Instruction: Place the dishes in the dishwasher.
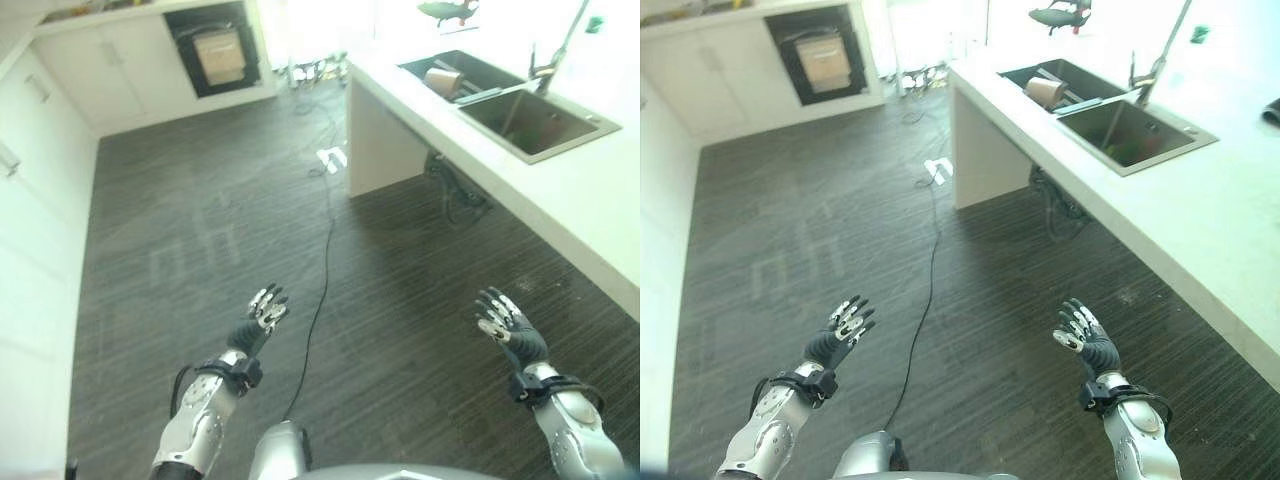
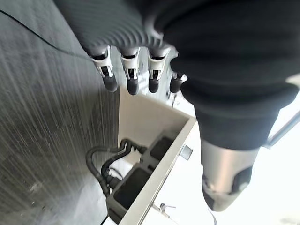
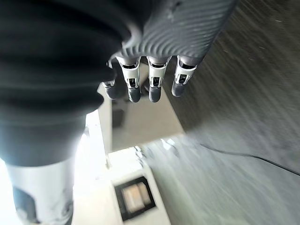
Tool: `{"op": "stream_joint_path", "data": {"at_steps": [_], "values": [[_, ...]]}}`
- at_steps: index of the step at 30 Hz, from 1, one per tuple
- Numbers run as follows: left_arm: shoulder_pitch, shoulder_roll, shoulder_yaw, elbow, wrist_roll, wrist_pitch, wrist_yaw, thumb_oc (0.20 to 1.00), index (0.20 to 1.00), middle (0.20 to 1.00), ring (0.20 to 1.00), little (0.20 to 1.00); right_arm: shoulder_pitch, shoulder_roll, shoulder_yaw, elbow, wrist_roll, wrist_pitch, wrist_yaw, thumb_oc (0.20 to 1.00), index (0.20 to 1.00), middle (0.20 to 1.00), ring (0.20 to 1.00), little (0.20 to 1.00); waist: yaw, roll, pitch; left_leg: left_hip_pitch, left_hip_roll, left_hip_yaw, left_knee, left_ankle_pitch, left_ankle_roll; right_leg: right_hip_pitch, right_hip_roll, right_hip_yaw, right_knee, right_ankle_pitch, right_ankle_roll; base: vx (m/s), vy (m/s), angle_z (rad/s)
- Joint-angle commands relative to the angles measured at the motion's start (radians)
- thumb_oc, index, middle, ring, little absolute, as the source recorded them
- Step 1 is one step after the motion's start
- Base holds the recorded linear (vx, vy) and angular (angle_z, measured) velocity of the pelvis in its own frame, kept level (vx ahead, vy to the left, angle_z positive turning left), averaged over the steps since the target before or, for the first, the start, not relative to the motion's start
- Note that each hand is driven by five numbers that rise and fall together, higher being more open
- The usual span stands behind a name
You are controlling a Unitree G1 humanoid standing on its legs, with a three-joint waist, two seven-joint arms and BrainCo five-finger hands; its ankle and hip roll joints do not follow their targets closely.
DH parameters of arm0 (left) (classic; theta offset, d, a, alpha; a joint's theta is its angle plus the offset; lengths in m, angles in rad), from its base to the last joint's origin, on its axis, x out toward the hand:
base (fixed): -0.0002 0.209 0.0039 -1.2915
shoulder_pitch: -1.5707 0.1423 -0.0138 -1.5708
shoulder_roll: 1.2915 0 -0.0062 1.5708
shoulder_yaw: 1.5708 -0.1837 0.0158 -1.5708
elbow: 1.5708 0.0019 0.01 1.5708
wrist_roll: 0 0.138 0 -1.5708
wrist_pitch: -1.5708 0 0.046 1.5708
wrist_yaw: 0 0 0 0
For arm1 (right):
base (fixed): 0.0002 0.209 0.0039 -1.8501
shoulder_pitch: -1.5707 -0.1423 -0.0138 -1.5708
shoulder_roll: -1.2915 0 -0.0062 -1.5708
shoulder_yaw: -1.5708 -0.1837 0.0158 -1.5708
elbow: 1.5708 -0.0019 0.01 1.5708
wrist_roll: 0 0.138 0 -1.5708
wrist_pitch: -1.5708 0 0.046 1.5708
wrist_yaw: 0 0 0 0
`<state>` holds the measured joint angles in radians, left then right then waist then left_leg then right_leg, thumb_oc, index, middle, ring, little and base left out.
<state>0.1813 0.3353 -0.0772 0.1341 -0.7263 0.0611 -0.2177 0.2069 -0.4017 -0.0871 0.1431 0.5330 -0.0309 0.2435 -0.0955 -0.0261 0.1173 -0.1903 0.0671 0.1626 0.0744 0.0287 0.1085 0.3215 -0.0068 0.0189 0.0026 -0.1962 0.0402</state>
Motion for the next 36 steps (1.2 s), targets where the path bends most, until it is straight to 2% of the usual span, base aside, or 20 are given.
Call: {"op": "stream_joint_path", "data": {"at_steps": [1, 2, 4, 7, 10, 11, 12, 13, 14, 16, 19, 21, 23, 25, 26, 30, 31, 34, 35, 36], "values": [[-0.012, -0.022, 0.043, -0.036, -0.011, -0.042, -0.047, 1.000, 1.000, 1.000, 1.000, 1.000, -0.019, -0.016, -0.029, -0.069, 0.022, -0.028, -0.005, 1.000, 1.000, 1.000, 1.000, 1.000, 0.017, 0.000, 0.012, 0.233, 0.093, -0.087, -0.162, 0.110, -0.219, -0.207, -0.021, -0.039, -0.090, 0.233, 0.012, 0.34, 0.360, -1.19], [-0.007, -0.028, 0.042, -0.035, -0.007, -0.047, -0.055, 1.000, 1.000, 1.000, 1.000, 1.000, -0.014, -0.018, -0.034, -0.069, 0.021, -0.030, -0.001, 1.000, 1.000, 1.000, 1.000, 1.000, 0.020, 0.001, 0.013, 0.215, 0.106, -0.093, -0.162, 0.122, -0.228, -0.195, -0.025, -0.036, -0.090, 0.224, 0.012, 0.32, 0.417, -1.05], [-0.014, -0.034, 0.039, -0.032, -0.009, -0.057, -0.076, 1.000, 1.000, 1.000, 1.000, 1.000, -0.008, -0.033, -0.056, -0.074, 0.021, -0.029, 0.016, 1.000, 1.000, 1.000, 1.000, 1.000, 0.017, 0.004, 0.019, 0.201, 0.120, -0.046, -0.162, 0.112, -0.230, -0.165, -0.058, -0.048, -0.090, 0.202, 0.024, 0.31, 0.466, -0.39], [-0.074, -0.021, 0.033, -0.024, -0.025, -0.057, -0.038, 1.000, 1.000, 1.000, 1.000, 1.000, -0.043, -0.046, -0.054, -0.090, 0.025, 0.001, 0.015, 1.000, 1.000, 1.000, 1.000, 1.000, 0.016, 0.003, 0.024, 0.238, 0.080, -0.068, -0.150, 0.051, -0.203, -0.145, -0.121, -0.050, -0.082, 0.209, 0.060, 0.31, 0.538, -0.23], [-0.121, -0.004, 0.031, 0.002, -0.025, -0.054, -0.031, 1.000, 1.000, 1.000, 1.000, 1.000, -0.044, -0.020, -0.056, -0.091, 0.038, -0.012, 0.003, 1.000, 1.000, 1.000, 1.000, 1.000, 0.021, -0.013, 0.026, 0.237, 0.046, -0.050, -0.118, 0.015, -0.168, -0.141, -0.166, -0.058, -0.012, 0.189, 0.087, 0.22, 0.384, -0.36], [-0.127, 0.007, 0.030, 0.002, -0.019, -0.056, -0.027, 1.000, 1.000, 1.000, 1.000, 1.000, -0.034, 0.013, -0.045, -0.089, 0.021, -0.035, -0.004, 1.000, 1.000, 1.000, 1.000, 1.000, 0.031, -0.021, 0.024, 0.237, 0.011, -0.074, -0.113, 0.004, -0.135, -0.167, -0.187, -0.063, 0.092, 0.208, 0.099, 0.21, 0.373, -0.10], [-0.127, 0.008, 0.030, 0.002, -0.020, -0.056, -0.026, 1.000, 1.000, 1.000, 1.000, 1.000, -0.033, 0.015, -0.045, -0.089, 0.019, -0.036, -0.005, 1.000, 1.000, 1.000, 1.000, 1.000, 0.032, -0.022, 0.024, 0.237, 0.008, -0.076, -0.113, 0.003, -0.132, -0.172, -0.190, -0.063, 0.103, 0.210, 0.100, 0.28, 0.514, 0.07], [-0.122, 0.015, 0.038, 0.005, -0.020, -0.059, -0.028, 1.000, 1.000, 1.000, 1.000, 1.000, -0.023, 0.037, -0.037, -0.095, 0.003, -0.044, -0.004, 1.000, 1.000, 1.000, 1.000, 1.000, 0.037, -0.017, 0.023, 0.262, -0.022, -0.093, -0.131, 0.001, -0.107, -0.243, -0.218, -0.086, 0.259, 0.288, 0.099, 0.16, 0.330, 0.10], [-0.122, 0.014, 0.039, 0.005, -0.019, -0.059, -0.029, 1.000, 1.000, 1.000, 1.000, 1.000, -0.023, 0.040, -0.037, -0.094, -0.001, -0.045, -0.002, 1.000, 1.000, 1.000, 1.000, 1.000, 0.037, -0.013, 0.024, 0.267, -0.025, -0.095, -0.135, 0.000, -0.103, -0.261, -0.223, -0.090, 0.297, 0.300, 0.097, 0.21, 0.440, 0.04], [-0.118, 0.015, 0.050, -0.010, -0.019, -0.047, -0.026, 1.000, 1.000, 1.000, 1.000, 1.000, -0.034, 0.051, -0.023, -0.082, -0.015, -0.050, -0.001, 1.000, 1.000, 1.000, 1.000, 1.000, 0.045, 0.018, 0.039, 0.312, -0.043, -0.107, -0.152, -0.016, -0.081, -0.369, -0.234, -0.141, 0.503, 0.336, 0.074, 0.31, 0.474, -0.07], [-0.108, 0.022, 0.063, -0.029, -0.049, -0.055, -0.001, 1.000, 1.000, 1.000, 1.000, 1.000, -0.059, 0.045, -0.007, -0.069, -0.016, -0.024, -0.011, 1.000, 1.000, 1.000, 1.000, 1.000, 0.047, 0.004, 0.041, 0.346, -0.062, -0.084, -0.162, -0.038, -0.078, -0.362, -0.167, -0.199, 0.386, 0.300, 0.073, 0.36, 0.200, -0.33], [-0.088, 0.029, 0.080, -0.063, -0.065, -0.062, 0.003, 1.000, 1.000, 1.000, 1.000, 1.000, -0.052, 0.042, -0.010, -0.074, -0.016, -0.020, 0.000, 1.000, 1.000, 1.000, 1.000, 1.000, 0.048, -0.020, 0.046, 0.371, -0.083, -0.084, -0.162, -0.065, -0.085, -0.344, -0.108, -0.264, 0.152, 0.285, 0.081, 0.38, -0.012, -0.09], [-0.077, 0.026, 0.085, -0.075, -0.062, -0.072, 0.003, 1.000, 1.000, 1.000, 1.000, 1.000, -0.054, 0.033, -0.014, -0.067, 0.001, -0.027, 0.005, 1.000, 1.000, 1.000, 1.000, 1.000, 0.046, -0.038, 0.050, 0.395, -0.104, -0.081, -0.162, -0.090, -0.090, -0.374, -0.077, -0.309, 0.023, 0.334, 0.097, 0.41, -0.043, -0.19], [-0.071, 0.022, 0.080, -0.088, -0.059, -0.080, 0.003, 1.000, 1.000, 1.000, 1.000, 1.000, -0.050, 0.031, -0.012, -0.072, 0.007, -0.030, -0.008, 1.000, 1.000, 1.000, 1.000, 1.000, 0.041, -0.041, 0.054, 0.413, -0.116, -0.091, -0.162, -0.099, -0.090, -0.401, -0.069, -0.329, -0.014, 0.383, 0.107, 0.48, -0.071, -0.08], [-0.065, 0.021, 0.077, -0.098, -0.046, -0.096, -0.010, 1.000, 1.000, 1.000, 1.000, 1.000, -0.038, 0.037, -0.009, -0.081, 0.008, -0.035, -0.031, 1.000, 1.000, 1.000, 1.000, 1.000, 0.036, -0.042, 0.053, 0.441, -0.129, -0.094, -0.162, -0.122, -0.079, -0.426, -0.088, -0.358, -0.002, 0.420, 0.110, 0.59, -0.104, 0.48], [-0.059, 0.014, 0.075, -0.109, -0.027, -0.101, -0.011, 1.000, 1.000, 1.000, 1.000, 1.000, -0.023, 0.039, -0.011, -0.092, 0.004, -0.035, -0.038, 1.000, 1.000, 1.000, 1.000, 1.000, 0.019, -0.020, 0.027, 0.496, -0.123, -0.064, -0.161, -0.152, -0.076, -0.396, -0.080, -0.376, 0.012, 0.355, 0.076, 0.48, -0.136, 0.50], [-0.058, 0.010, 0.076, -0.109, -0.030, -0.092, -0.014, 1.000, 1.000, 1.000, 1.000, 1.000, -0.026, 0.036, -0.010, -0.096, 0.005, -0.031, -0.046, 1.000, 1.000, 1.000, 1.000, 1.000, 0.007, -0.008, 0.019, 0.513, -0.109, -0.018, -0.125, -0.176, -0.085, -0.375, -0.073, -0.378, 0.027, 0.322, 0.057, 0.54, -0.208, 0.25], [-0.051, 0.000, 0.058, -0.114, -0.049, -0.094, -0.016, 1.000, 1.000, 1.000, 1.000, 1.000, -0.020, 0.020, -0.012, -0.106, -0.005, -0.039, -0.044, 1.000, 1.000, 1.000, 1.000, 1.000, -0.021, 0.008, 0.007, 0.443, -0.042, 0.034, 0.168, -0.004, -0.175, -0.331, -0.034, -0.349, 0.017, 0.270, -0.010, 0.38, -0.229, -0.23], [-0.051, -0.007, 0.055, -0.120, -0.062, -0.093, -0.010, 1.000, 1.000, 1.000, 1.000, 1.000, -0.017, 0.013, -0.017, -0.109, -0.008, -0.040, -0.037, 1.000, 1.000, 1.000, 1.000, 1.000, -0.024, -0.001, 0.008, 0.390, -0.023, 0.041, 0.273, 0.056, -0.204, -0.313, -0.033, -0.330, 0.009, 0.263, -0.025, 0.35, -0.257, -0.64], [-0.049, -0.019, 0.050, -0.124, -0.076, -0.106, -0.005, 1.000, 1.000, 1.000, 1.000, 1.000, -0.015, -0.004, -0.022, -0.104, -0.019, -0.052, -0.024, 1.000, 1.000, 1.000, 1.000, 1.000, -0.022, -0.017, 0.021, 0.303, 0.009, 0.039, 0.477, 0.086, -0.228, -0.282, -0.034, -0.288, 0.009, 0.241, -0.048, 0.34, -0.215, -0.72]]}}
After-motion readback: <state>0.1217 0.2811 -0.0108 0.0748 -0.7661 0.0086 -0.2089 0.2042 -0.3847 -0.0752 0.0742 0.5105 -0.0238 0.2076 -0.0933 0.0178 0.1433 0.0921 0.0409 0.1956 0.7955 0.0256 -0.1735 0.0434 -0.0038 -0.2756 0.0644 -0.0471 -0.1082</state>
